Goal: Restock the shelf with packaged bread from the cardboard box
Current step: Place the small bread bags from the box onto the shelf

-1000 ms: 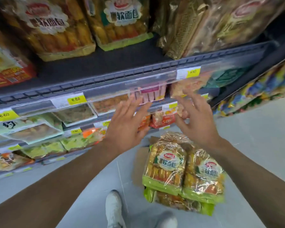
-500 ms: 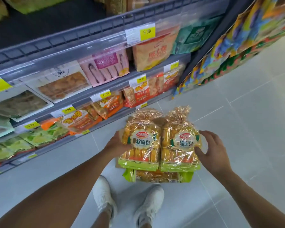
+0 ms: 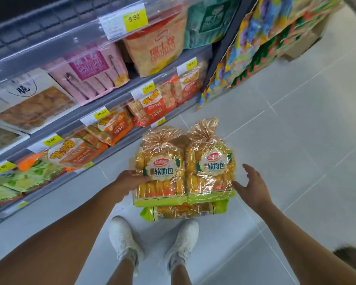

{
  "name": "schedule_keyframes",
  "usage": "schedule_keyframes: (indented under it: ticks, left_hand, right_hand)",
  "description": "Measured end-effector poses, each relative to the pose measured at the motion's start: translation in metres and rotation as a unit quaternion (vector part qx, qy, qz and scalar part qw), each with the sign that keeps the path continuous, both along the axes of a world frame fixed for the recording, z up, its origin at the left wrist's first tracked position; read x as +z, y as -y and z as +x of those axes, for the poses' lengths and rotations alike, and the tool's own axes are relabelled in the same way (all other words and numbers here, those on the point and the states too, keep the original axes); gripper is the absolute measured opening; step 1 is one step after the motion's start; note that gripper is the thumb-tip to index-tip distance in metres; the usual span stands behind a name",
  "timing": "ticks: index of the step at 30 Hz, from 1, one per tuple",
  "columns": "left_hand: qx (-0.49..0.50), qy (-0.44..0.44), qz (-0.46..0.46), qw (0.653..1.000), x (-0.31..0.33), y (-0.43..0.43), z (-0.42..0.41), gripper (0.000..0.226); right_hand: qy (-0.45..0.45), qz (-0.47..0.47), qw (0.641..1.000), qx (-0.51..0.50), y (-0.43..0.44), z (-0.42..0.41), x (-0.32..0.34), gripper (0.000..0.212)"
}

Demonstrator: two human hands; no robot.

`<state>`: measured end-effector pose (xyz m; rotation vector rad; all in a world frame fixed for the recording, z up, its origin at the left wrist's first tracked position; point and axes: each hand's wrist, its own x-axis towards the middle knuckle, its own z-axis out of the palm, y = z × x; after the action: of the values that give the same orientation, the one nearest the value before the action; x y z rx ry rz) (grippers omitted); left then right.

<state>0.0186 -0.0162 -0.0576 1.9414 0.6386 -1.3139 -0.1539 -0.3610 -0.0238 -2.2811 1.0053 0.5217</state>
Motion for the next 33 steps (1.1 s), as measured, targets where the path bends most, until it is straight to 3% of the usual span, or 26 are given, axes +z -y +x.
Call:
schedule_keyframes:
  ticks: [4,9,15,19,24,33]
  left_hand:
    - [-0.014,0.001,-0.025,1.0,0.001,0.004,-0.003,0.043]
    - [-0.008,0.034,-0.067,0.997,0.001,0.002,-0.009,0.024]
    - [0.037,0.009,-0.128,0.991,0.007,-0.007,-0.019,0.053]
    - [0.035,0.02,-0.131,0.991,0.011,-0.01,-0.019,0.043]
    - [0.034,0.031,-0.134,0.99,0.017,-0.013,-0.018,0.048]
    - [0.023,0.051,-0.126,0.99,0.02,-0.022,-0.017,0.048]
  right_hand:
    - [-0.043,0.061,0.996,-0.048,0.0,0.012,-0.009,0.091]
    - [-0.045,0.14,0.979,-0.138,-0.001,0.027,-0.024,0.097]
    - [-0.032,0.163,0.971,-0.174,-0.004,0.033,-0.033,0.081]
    - [-0.04,0.185,0.961,-0.2,0.002,0.035,-0.036,0.093]
    - [-0.033,0.209,0.959,-0.191,0.0,0.035,-0.028,0.06]
    - [0.003,0.273,0.947,-0.169,-0.014,0.035,-0.011,0.048]
